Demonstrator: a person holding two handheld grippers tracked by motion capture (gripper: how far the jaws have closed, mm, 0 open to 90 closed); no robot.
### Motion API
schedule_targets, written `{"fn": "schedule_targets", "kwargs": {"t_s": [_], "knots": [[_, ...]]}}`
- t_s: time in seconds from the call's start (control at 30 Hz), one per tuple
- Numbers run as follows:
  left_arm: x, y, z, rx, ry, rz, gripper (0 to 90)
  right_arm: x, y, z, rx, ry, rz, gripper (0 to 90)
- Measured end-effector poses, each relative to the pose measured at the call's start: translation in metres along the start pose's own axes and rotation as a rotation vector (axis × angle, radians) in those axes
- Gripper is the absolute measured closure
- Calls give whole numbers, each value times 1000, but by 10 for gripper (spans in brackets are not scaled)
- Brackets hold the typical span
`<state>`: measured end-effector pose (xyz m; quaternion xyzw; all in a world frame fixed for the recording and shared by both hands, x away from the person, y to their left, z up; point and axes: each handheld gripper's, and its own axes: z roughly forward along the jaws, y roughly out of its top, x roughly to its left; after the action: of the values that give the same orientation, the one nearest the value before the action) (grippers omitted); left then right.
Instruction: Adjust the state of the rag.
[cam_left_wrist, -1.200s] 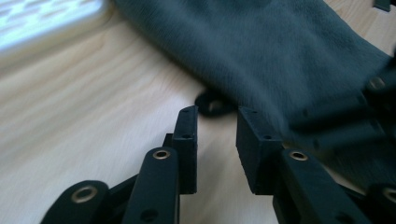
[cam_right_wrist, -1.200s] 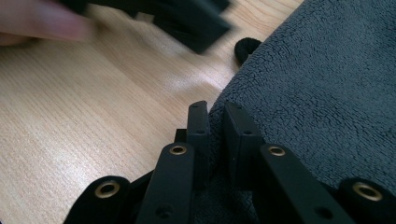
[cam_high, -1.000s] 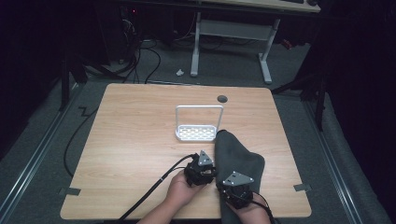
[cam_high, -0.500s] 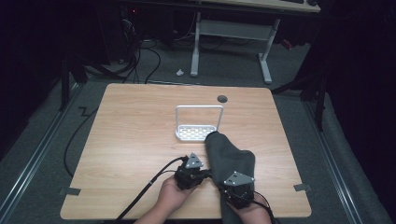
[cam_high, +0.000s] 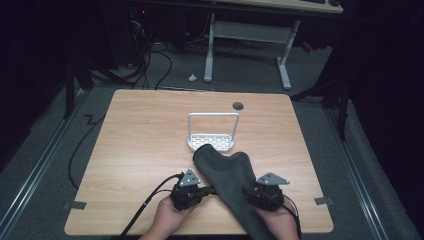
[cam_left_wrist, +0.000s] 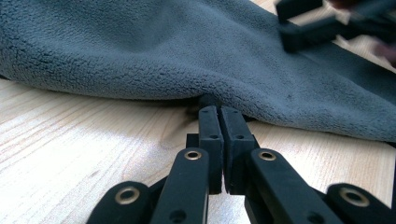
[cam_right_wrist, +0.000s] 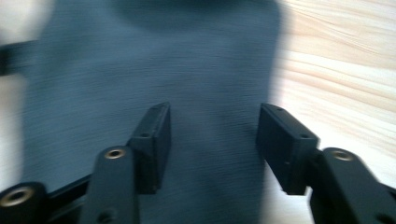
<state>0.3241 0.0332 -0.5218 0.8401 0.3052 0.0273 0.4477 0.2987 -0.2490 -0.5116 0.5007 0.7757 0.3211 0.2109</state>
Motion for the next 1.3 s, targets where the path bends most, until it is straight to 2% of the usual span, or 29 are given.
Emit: {"fn": "schedule_targets", "kwargs": {"t_s": [0.03, 0.1, 0.13, 0.17, 0.2, 0.23, 0.33, 0.37, 0.43, 0.5, 0.53, 0.6, 0.63, 0.7, 0.73, 0.77, 0.8, 0.83, 0.87, 0.9, 0.97, 1.03, 1.07, 1.1, 1.17, 1.2, 1.23, 1.27, 1.3], "knots": [[0, 0, 0, 1, 1, 2, 883, -7, 1, 4, 4, -17, 17, 445], [1, -2, -1, 3, 2, 3, 884, -15, 1, 11, 42, -5, 53, 500], [2, -3, -2, 1, 4, -1, 885, -15, 0, 14, 48, 4, 48, 642], [2, -3, -2, 1, 4, -1, 885, -15, 0, 14, 48, 4, 48, 642], [5, -5, -6, -4, 11, -11, 885, -11, 0, 10, 29, -7, 3, 850], [8, -6, -9, -10, 14, -20, 885, -10, 2, 6, 13, -33, -18, 856], [13, -10, -18, -15, 42, -26, 900, -13, 3, -2, -19, -61, -17, 858], [18, -13, -25, -24, 49, -44, 900, -15, 3, -5, -25, -102, -28, 860], [28, -20, -41, -33, 73, -65, 900, -29, -1, -13, -45, -142, 10, 859], [30, -22, -44, -38, 72, -79, 900, -35, -3, -15, -52, -133, 41, 858], [28, -19, -41, -35, 51, -80, 900, -35, -4, -15, -49, -128, 48, 857], [17, -12, -27, -15, 35, -46, 900, -33, -4, -13, -46, -118, 39, 854], [17, -12, -27, -15, 35, -46, 838, -33, -4, -13, -46, -118, 39, 854], [4, 3, 1, -10, 12, -38, 712, -29, -2, -12, -48, -106, 32, 849], [4, 3, 1, -10, 12, -38, 666, -29, -2, -12, -48, -106, 32, 849], [1, 7, 11, 2, 9, -43, 619, -26, -2, -12, -48, -109, 23, 777], [-3, 16, 30, 46, -3, -45, 593, -25, -1, -14, -50, -134, 11, 684], [-6, 18, 37, 59, 5, -32, 591, -22, 1, -17, -63, -147, -2, 619], [-6, 18, 37, 59, 5, -32, 592, -22, 1, -17, -63, -147, -2, 619], [-13, 23, 45, 68, 18, -14, 612, -9, 6, -29, -126, -100, -25, 574], [-17, 24, 48, 76, 29, 7, 716, 7, 7, -30, -137, -12, -53, 532], [-20, 22, 49, 74, 43, 15, 871, 29, 5, -23, -109, 73, -98, 520], [-20, 22, 49, 74, 43, 15, 875, 29, 5, -23, -109, 73, -98, 520], [-21, 20, 47, 71, 44, 30, 881, 48, 3, -8, -43, 93, -179, 516], [-22, 19, 46, 68, 45, 30, 886, 54, 0, 5, 28, 85, -215, 563], [-21, 18, 45, 68, 48, 36, 886, 54, 0, 5, 28, 85, -215, 563], [-21, 16, 43, 64, 54, 36, 888, 56, -2, 8, 48, 70, -235, 699], [-20, 13, 40, 58, 59, 37, 890, 51, 2, -1, -11, 45, -222, 845], [-20, 13, 40, 58, 59, 37, 890, 51, 2, -1, -11, 45, -222, 845]]}}
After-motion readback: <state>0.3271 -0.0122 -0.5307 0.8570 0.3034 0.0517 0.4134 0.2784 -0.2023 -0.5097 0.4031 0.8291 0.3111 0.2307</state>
